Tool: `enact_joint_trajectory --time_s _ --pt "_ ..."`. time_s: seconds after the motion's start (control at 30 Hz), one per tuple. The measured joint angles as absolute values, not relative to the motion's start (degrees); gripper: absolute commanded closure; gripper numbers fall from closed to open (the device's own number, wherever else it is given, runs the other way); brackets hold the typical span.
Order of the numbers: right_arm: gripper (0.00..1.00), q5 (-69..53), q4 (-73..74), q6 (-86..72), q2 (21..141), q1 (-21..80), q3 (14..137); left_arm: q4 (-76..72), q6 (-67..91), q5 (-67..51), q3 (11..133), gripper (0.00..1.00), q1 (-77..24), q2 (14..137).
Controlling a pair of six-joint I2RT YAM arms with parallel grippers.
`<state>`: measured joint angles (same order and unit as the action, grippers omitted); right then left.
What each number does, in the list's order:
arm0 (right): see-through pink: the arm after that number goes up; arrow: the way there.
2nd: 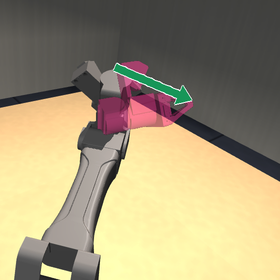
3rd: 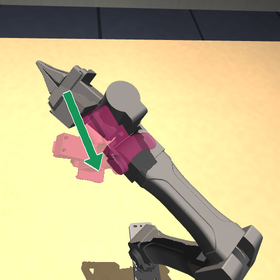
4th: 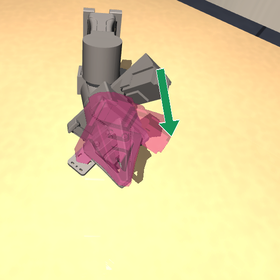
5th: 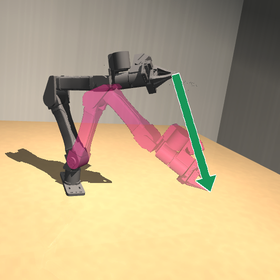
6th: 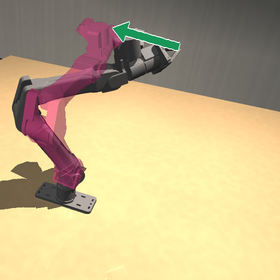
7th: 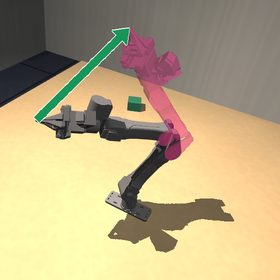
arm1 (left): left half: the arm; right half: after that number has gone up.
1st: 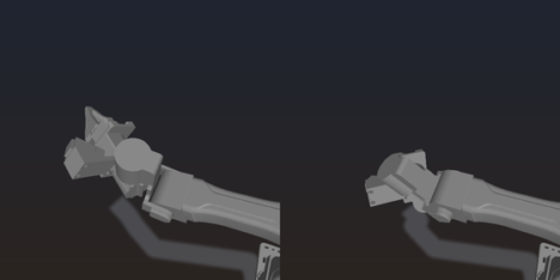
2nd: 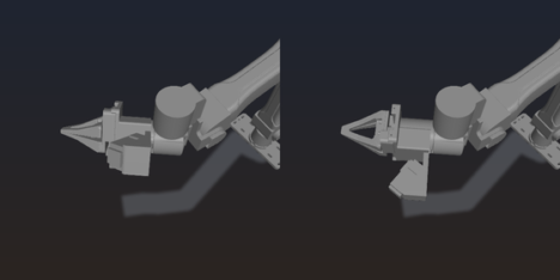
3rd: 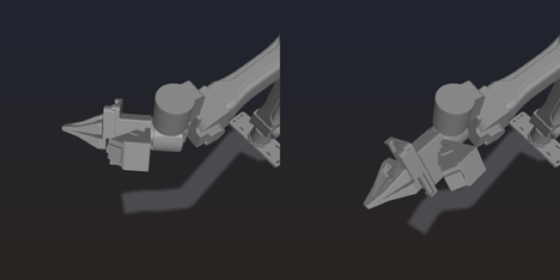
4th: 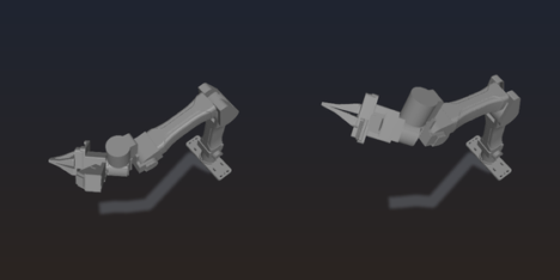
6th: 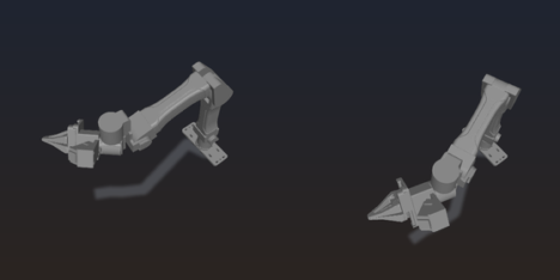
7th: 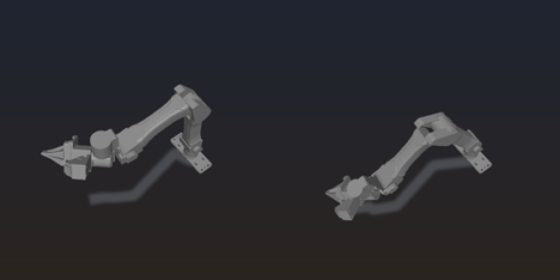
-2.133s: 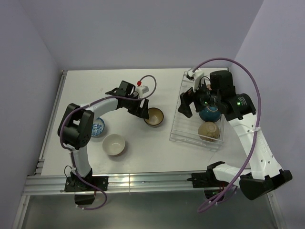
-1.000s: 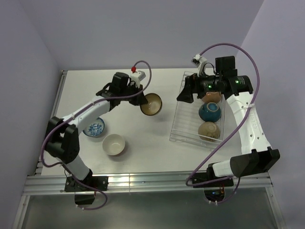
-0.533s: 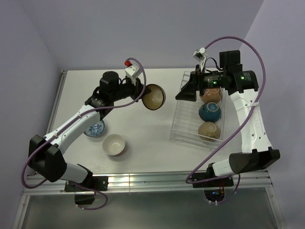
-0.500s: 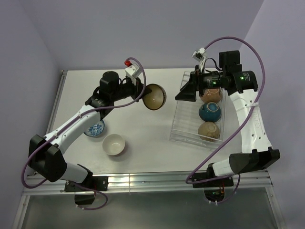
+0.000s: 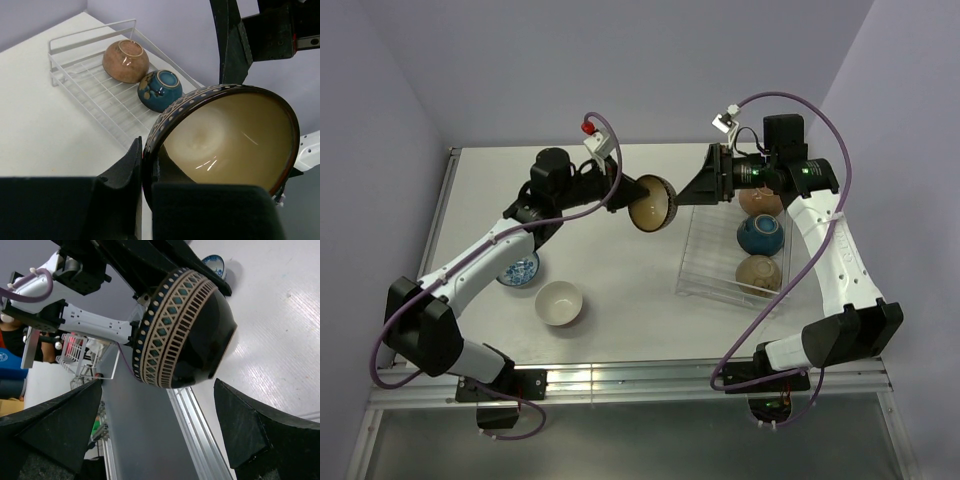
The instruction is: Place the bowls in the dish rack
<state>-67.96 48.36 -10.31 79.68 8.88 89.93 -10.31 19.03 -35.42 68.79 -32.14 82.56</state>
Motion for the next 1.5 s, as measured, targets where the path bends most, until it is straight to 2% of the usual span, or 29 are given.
enact_joint_trajectory --time_s 0.23,0.6,0.7,0.8,0.9,1.0,1.03,1.1,1.13,1.2,1.5 --pt "0.00 -67.5 44.7 -14.0 79.7 9.7 89.4 -10.3 19.8 -36.1 68.9 1.00 -32.8 83.6" --pt "0.00 -65.4 47.0 -12.2 81.9 11.3 89.4 -10.5 20.3 -36.2 69.1 1.00 -33.5 83.9" --pt "0.04 -65.6 48.2 -11.6 82.9 11.7 89.4 -10.5 20.3 -36.2 69.1 1.00 -33.6 83.9" --pt "0.14 -65.9 49.1 -11.2 83.7 11.7 89.4 -10.5 20.2 -36.2 69.1 1.00 -33.7 83.9" --pt "0.28 -66.3 49.4 -10.7 83.8 11.7 89.4 -10.4 20.1 -36.1 69.1 1.00 -33.8 84.1" --pt "0.48 -65.4 50.7 -10.3 83.8 11.7 89.4 -10.2 19.2 -35.6 69.1 1.00 -33.8 84.2" --pt "0.61 -65.3 51.0 -10.0 83.9 11.7 89.4 -10.0 18.9 -35.6 69.1 1.00 -33.9 84.2" --pt "0.72 -65.2 51.9 -9.1 83.9 11.7 89.5 -9.8 18.6 -35.6 69.1 0.98 -34.1 84.2" --pt "0.85 -65.3 52.2 -8.8 83.9 11.7 89.5 -9.7 18.3 -35.6 69.1 0.94 -34.2 84.2" --pt "0.99 -65.2 52.6 -8.1 83.9 11.7 89.5 -9.6 17.9 -35.6 69.1 0.90 -34.2 84.2" --pt "1.00 -63.2 54.8 -3.2 83.9 11.7 90.0 -9.6 17.2 -35.8 70.3 0.62 -34.4 84.3"
